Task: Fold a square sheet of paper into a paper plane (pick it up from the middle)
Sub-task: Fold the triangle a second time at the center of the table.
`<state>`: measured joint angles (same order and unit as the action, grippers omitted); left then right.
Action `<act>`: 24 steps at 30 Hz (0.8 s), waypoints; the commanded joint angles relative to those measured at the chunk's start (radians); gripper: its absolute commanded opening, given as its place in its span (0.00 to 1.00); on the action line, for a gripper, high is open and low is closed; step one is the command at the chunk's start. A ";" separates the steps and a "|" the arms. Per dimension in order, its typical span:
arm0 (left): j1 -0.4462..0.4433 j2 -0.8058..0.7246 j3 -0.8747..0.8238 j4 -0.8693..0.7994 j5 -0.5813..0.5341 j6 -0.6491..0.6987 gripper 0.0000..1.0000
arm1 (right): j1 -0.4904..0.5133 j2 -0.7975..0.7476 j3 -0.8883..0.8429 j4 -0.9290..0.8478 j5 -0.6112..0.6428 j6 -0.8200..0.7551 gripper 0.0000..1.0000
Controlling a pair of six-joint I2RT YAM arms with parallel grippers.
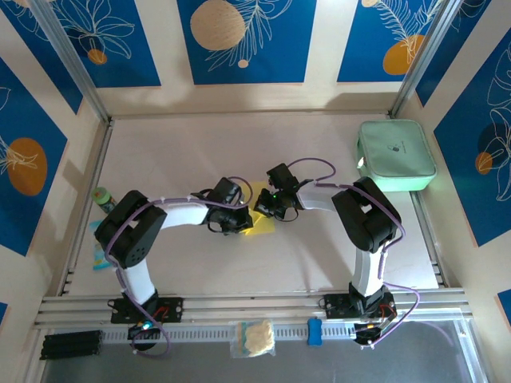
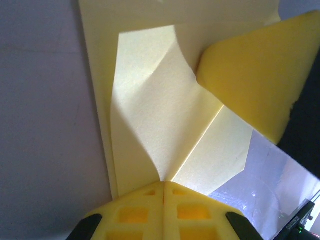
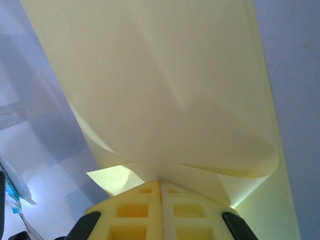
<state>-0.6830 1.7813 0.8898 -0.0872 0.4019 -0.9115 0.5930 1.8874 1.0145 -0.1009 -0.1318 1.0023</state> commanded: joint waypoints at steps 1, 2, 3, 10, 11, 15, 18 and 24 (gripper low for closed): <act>-0.007 -0.023 -0.093 -0.181 -0.012 0.021 0.07 | -0.008 0.093 -0.057 -0.175 0.103 -0.018 0.01; -0.007 -0.039 -0.107 -0.191 -0.017 0.025 0.07 | -0.009 0.093 -0.059 -0.174 0.104 -0.021 0.01; -0.006 -0.060 -0.123 -0.202 -0.023 0.029 0.07 | -0.010 0.093 -0.060 -0.174 0.106 -0.024 0.01; -0.005 -0.229 -0.153 -0.252 -0.085 0.003 0.07 | -0.012 0.087 -0.070 -0.146 0.097 -0.031 0.01; -0.006 -0.252 -0.139 -0.255 -0.101 0.001 0.07 | -0.010 0.085 -0.071 -0.144 0.094 -0.029 0.01; -0.006 -0.307 -0.100 -0.176 -0.148 -0.032 0.09 | -0.002 0.073 -0.064 -0.120 0.083 -0.009 0.01; -0.005 -0.279 -0.114 -0.046 -0.140 -0.083 0.09 | 0.004 0.068 -0.056 -0.103 0.079 0.012 0.01; -0.007 -0.156 -0.093 0.143 -0.096 -0.136 0.09 | 0.006 0.066 -0.058 -0.065 0.076 0.039 0.01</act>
<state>-0.6830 1.5803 0.7692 -0.0544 0.2913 -1.0054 0.5930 1.8881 1.0061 -0.0650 -0.1421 1.0157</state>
